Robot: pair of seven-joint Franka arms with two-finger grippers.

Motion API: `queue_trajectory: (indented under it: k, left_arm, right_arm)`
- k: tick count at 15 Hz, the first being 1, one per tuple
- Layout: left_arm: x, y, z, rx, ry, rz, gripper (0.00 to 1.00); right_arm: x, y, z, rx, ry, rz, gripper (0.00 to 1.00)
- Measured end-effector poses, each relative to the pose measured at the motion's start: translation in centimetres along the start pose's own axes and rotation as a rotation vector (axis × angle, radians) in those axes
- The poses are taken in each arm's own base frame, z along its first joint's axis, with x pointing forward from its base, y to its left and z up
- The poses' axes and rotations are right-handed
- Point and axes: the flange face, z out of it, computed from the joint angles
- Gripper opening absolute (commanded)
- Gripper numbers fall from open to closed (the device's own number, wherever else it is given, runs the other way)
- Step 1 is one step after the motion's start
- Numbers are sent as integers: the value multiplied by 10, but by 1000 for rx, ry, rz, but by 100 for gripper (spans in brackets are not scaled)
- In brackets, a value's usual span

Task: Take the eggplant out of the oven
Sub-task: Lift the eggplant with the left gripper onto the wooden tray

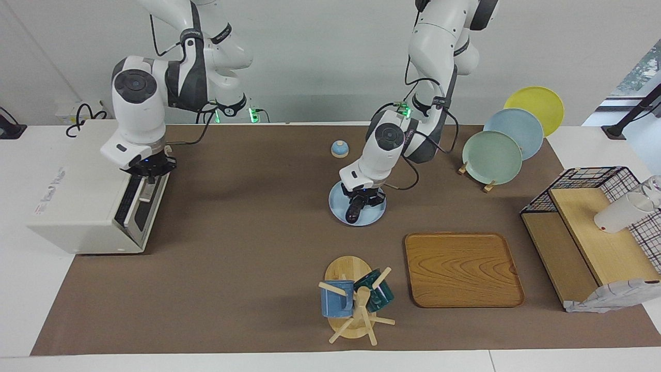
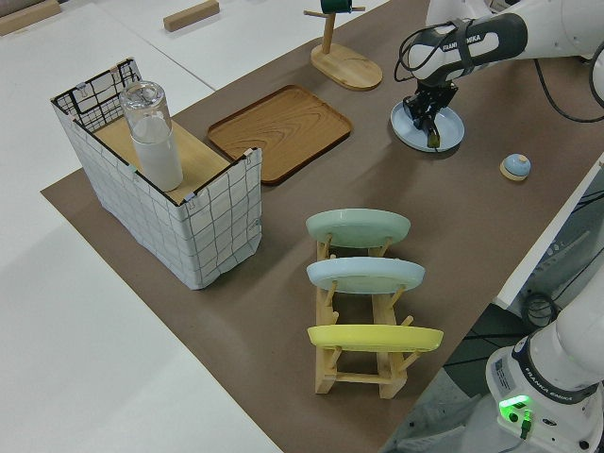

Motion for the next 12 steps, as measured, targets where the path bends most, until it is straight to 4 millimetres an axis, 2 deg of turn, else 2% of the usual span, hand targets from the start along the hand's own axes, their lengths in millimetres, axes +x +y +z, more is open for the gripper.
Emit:
queue_trajectory:
  k: [2, 4, 7, 9, 10, 11, 12]
  left_arm:
    - [6, -12, -11, -2, 4, -20, 0]
    - [14, -23, -33, -19, 7, -51, 0]
    - [29, -56, -98, -37, 11, -112, 0]
    - [36, -97, -145, -44, 28, -170, 0]
    - [37, -122, -158, -46, 37, -206, 0]
    - [36, -147, -165, -48, 40, -244, 0]
    - [34, -172, -167, -50, 38, -280, 0]
  right_arm:
    - [-9, 14, 0, 31, -36, 14, 0]
    - [-16, 14, -17, 145, -78, 53, 0]
    - [-15, 14, -78, 229, -39, 66, 0]
    - [-15, 11, -117, 231, -4, 54, 0]
    - [-15, 10, -131, 230, 9, 50, 0]
    - [-15, 10, -139, 234, 15, 49, 12]
    - [-15, 11, -140, 240, 15, 50, 34]
